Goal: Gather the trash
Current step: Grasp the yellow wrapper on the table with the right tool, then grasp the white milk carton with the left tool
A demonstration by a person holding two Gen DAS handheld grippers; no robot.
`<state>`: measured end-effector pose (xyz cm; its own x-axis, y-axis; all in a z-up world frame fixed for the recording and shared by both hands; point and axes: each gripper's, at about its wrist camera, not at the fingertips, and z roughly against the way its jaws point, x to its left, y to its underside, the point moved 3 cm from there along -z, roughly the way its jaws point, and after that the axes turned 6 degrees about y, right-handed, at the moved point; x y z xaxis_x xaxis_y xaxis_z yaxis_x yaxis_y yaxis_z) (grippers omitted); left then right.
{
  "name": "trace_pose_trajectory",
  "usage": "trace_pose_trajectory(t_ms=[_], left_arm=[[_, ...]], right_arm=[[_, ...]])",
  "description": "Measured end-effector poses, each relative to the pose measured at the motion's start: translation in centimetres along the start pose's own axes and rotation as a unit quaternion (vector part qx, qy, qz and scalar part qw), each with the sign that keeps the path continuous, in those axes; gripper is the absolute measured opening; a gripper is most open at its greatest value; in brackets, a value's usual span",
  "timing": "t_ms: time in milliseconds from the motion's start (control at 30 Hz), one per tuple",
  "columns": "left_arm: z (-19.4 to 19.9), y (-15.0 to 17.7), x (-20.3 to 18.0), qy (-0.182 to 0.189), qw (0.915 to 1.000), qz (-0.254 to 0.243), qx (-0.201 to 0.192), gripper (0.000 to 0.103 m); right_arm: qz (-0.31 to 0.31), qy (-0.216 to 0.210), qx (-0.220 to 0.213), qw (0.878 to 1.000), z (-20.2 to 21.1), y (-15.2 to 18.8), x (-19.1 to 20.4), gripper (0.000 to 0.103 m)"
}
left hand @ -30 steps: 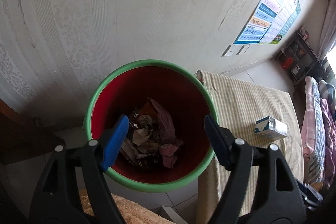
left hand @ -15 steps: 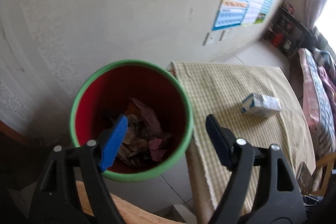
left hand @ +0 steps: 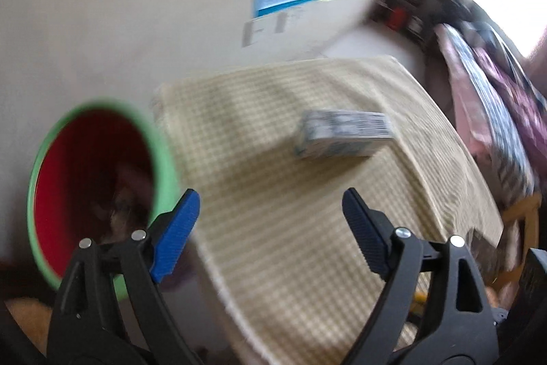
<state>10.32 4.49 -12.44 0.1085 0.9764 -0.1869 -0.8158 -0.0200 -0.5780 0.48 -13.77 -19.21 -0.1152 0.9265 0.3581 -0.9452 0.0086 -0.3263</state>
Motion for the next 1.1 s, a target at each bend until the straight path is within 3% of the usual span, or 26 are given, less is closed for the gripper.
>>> trace_pose_trajectory(t_ms=[67, 133, 267, 433, 533, 633, 700, 733, 833, 900, 967, 1100], left_arm=[[-1.6, -1.3, -2.6, 0.018, 0.9966, -0.080, 0.009, 0.092], [-2.9, -2.1, -4.3, 0.010, 0.9892, -0.145, 0.020, 0.092], [-6.5, -4.2, -7.4, -0.012, 0.9604, -0.273, 0.053, 0.092], [-10.5, -5.4, -8.6, -0.037, 0.9385, -0.330, 0.094, 0.092], [-12.7, -5.5, -8.4, -0.050, 0.9327, -0.331, 0.135, 0.092], [-13.9, -5.2, -8.2, -0.043, 0.9292, -0.329, 0.163, 0.091], [-14.2, -4.7, -8.1, -0.035, 0.9262, -0.330, 0.180, 0.082], [-14.2, -4.6, -8.1, -0.038, 0.9255, -0.331, 0.181, 0.082], [-13.9, -4.6, -8.0, -0.038, 0.9276, -0.329, 0.172, 0.066], [-13.2, -4.7, -7.8, -0.031, 0.9328, -0.314, 0.173, 0.052], [-12.6, -5.0, -7.4, -0.015, 0.9402, -0.290, 0.178, 0.045], [-11.5, -4.8, -6.6, 0.007, 0.9515, -0.246, 0.185, 0.043]], right_arm=[[0.003, -0.011, -0.009, 1.000, 0.5, -0.1, 0.2, 0.019], [-0.003, -0.021, -0.007, 1.000, 0.5, 0.0, -0.1, 0.020], [0.012, -0.023, -0.006, 1.000, 0.2, 0.2, 0.3, 0.020], [0.018, -0.025, -0.004, 1.000, 0.0, 0.2, 0.4, 0.020], [0.014, -0.027, -0.006, 1.000, 0.0, 0.2, 0.3, 0.020], [0.015, -0.025, -0.005, 1.000, 0.0, 0.1, 0.3, 0.020], [0.018, -0.023, -0.004, 1.000, -0.1, 0.1, 0.3, 0.020], [0.020, -0.022, -0.003, 1.000, -0.1, 0.1, 0.4, 0.020], [0.022, -0.019, -0.002, 1.000, -0.1, 0.2, 0.5, 0.020], [0.022, -0.018, -0.001, 1.000, -0.1, 0.2, 0.5, 0.020], [0.022, -0.015, 0.001, 1.000, -0.3, 0.2, 0.6, 0.020], [0.022, -0.011, 0.003, 1.000, -0.4, 0.2, 0.7, 0.020]])
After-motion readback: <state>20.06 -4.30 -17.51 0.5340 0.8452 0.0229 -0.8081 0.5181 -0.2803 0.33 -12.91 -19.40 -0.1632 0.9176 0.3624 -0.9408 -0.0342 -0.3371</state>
